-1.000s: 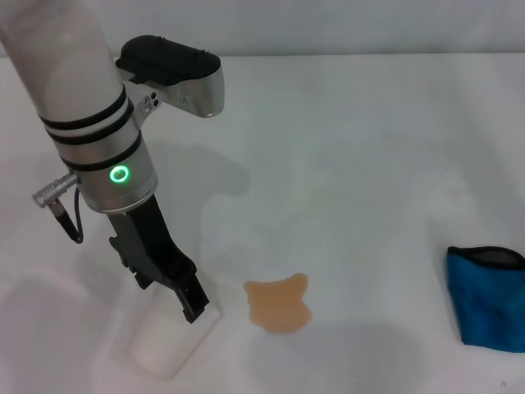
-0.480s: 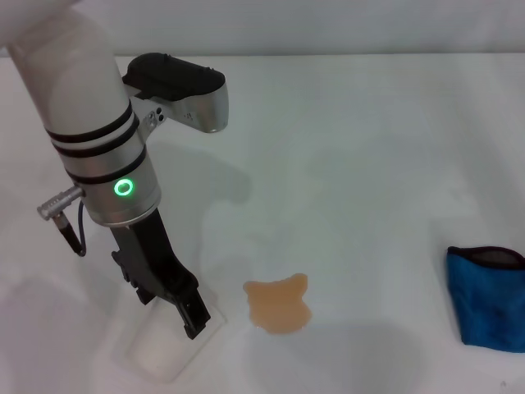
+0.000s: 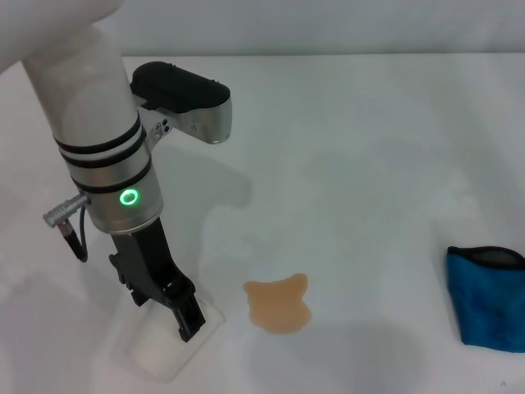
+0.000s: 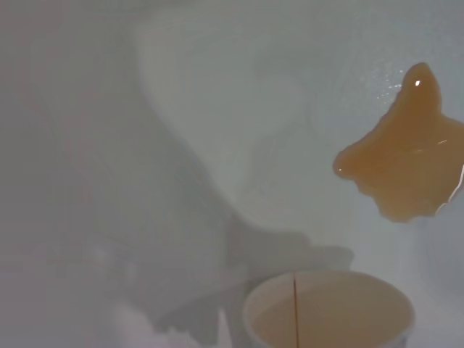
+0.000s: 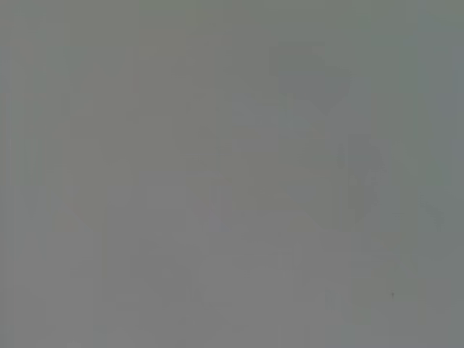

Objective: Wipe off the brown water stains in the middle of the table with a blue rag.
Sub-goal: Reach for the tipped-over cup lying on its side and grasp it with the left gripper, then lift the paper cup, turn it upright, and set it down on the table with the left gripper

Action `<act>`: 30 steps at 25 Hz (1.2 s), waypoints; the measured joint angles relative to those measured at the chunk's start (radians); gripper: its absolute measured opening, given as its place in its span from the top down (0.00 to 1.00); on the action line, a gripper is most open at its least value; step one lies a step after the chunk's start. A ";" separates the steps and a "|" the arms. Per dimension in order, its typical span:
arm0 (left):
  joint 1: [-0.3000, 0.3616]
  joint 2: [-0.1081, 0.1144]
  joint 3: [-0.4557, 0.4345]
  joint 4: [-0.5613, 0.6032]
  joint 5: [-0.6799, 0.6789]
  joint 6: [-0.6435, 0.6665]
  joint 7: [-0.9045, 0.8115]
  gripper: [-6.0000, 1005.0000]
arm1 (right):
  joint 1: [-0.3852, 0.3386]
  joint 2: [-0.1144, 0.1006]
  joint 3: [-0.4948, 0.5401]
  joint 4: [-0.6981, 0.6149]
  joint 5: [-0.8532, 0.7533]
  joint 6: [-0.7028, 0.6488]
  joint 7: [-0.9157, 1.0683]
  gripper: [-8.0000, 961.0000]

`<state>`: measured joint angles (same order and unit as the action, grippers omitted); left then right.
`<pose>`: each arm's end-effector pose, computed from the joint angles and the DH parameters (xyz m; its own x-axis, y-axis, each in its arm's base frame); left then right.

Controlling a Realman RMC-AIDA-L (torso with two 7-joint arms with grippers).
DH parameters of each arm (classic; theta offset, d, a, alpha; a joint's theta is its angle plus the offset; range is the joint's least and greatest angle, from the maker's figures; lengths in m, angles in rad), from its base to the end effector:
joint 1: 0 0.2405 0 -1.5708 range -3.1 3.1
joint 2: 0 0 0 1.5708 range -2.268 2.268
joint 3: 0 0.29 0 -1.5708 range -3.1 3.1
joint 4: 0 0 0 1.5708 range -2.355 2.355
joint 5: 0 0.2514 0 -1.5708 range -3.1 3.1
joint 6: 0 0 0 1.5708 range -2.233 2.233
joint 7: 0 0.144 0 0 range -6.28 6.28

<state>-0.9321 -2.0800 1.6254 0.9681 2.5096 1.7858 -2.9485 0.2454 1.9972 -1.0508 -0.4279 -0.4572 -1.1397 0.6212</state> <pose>-0.1482 0.3888 -0.0855 0.3819 0.7304 -0.5662 0.6650 -0.6427 -0.3806 0.4337 0.3494 0.0846 0.6274 0.1647 -0.7611 -0.7618 -0.0729 -0.6437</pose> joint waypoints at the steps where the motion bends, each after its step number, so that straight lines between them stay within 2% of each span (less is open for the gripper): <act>1: 0.000 0.000 0.002 -0.003 0.000 -0.005 -0.001 0.13 | -0.001 0.000 0.000 0.000 0.000 0.000 0.000 0.10; 30: 0.009 0.000 0.023 -0.072 0.002 -0.122 -0.010 0.13 | -0.001 0.000 0.003 0.000 0.001 0.001 0.000 0.10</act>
<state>-0.9229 -2.0800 1.6485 0.8966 2.5111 1.6637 -2.9590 0.2439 1.9972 -1.0475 -0.4279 -0.4561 -1.1391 0.6212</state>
